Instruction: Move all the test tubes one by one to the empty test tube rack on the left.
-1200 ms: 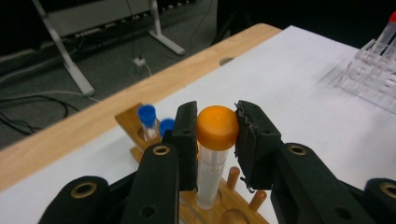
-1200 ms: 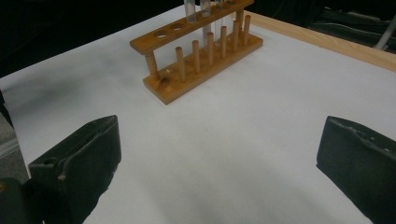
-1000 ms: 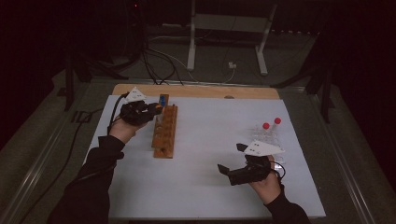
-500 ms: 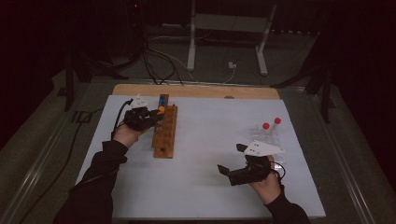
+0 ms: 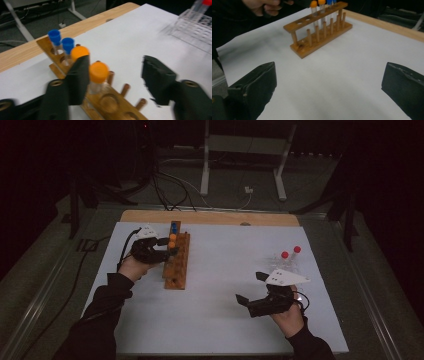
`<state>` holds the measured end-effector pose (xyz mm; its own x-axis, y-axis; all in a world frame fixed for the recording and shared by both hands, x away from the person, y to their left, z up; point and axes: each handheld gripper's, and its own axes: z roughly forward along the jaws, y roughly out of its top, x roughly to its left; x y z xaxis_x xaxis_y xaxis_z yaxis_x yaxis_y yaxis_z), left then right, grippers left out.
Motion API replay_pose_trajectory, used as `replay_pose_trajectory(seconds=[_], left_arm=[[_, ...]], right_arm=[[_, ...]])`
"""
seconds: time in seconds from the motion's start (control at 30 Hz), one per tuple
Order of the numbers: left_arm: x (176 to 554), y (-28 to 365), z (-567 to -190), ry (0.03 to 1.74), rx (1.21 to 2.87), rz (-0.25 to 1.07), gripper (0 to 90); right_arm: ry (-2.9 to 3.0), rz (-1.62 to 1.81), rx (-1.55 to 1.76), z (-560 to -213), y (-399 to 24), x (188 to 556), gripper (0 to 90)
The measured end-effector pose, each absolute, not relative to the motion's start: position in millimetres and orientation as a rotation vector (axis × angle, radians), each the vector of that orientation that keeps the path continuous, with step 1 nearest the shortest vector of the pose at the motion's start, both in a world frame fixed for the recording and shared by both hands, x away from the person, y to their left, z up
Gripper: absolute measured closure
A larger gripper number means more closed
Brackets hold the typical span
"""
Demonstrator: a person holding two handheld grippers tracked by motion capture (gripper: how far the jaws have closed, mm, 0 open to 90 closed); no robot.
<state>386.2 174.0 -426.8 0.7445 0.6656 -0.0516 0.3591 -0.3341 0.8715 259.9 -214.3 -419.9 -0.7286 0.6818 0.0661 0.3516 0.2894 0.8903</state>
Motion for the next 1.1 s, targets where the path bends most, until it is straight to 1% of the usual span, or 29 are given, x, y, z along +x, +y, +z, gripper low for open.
replay_pose_trajectory(seconds=[0.13, 0.2, 0.23, 0.33, 0.47, 0.5, 0.53, 0.57, 0.67, 0.83, 0.97, 1.1], left_arm=[[367, 171, -421, 0.731, 1.964, 0.361, 18.3], [358, 170, -419, 0.717, 1.953, 0.341, 14.9], [354, 170, -418, 0.714, 1.951, 0.331, 10.0], [341, 168, -418, 0.681, 1.953, 0.297, 2.2], [327, 167, -421, 0.646, 1.947, 0.27, 1.7], [324, 167, -421, 0.647, 1.947, 0.28, 1.5], [321, 167, -422, 0.639, 1.944, 0.27, 1.5], [319, 167, -422, 0.635, 1.939, 0.269, 1.4], [313, 166, -422, 0.62, 1.933, 0.264, 1.4], [307, 165, -425, 0.611, 1.93, 0.264, 1.5], [306, 165, -428, 0.607, 1.933, 0.255, 1.5], [305, 163, -429, 0.604, 1.938, 0.255, 1.5]], right_arm=[[2.175, 1.404, 0.954, -409, -230, 263, 0.0], [2.134, 1.402, 0.975, -404, -240, 265, 0.0], [2.121, 1.398, 0.983, -401, -247, 266, 0.0], [2.069, 1.364, 1.027, -395, -265, 271, 0.0], [2.034, 1.283, 1.085, -396, -286, 278, 0.0], [2.027, 1.259, 1.102, -397, -290, 280, 2.6], [2.015, 1.249, 1.115, -400, -294, 282, 8.2], [1.997, 1.236, 1.134, -402, -297, 284, 11.6], [2.002, 1.192, 1.183, -412, -305, 293, 17.3], [2.034, 1.133, 1.243, -429, -314, 308, 40.7], [2.071, 1.055, 1.282, -439, -316, 320, 49.9], [2.076, 1.013, 1.331, -444, -317, 332, 57.1]])
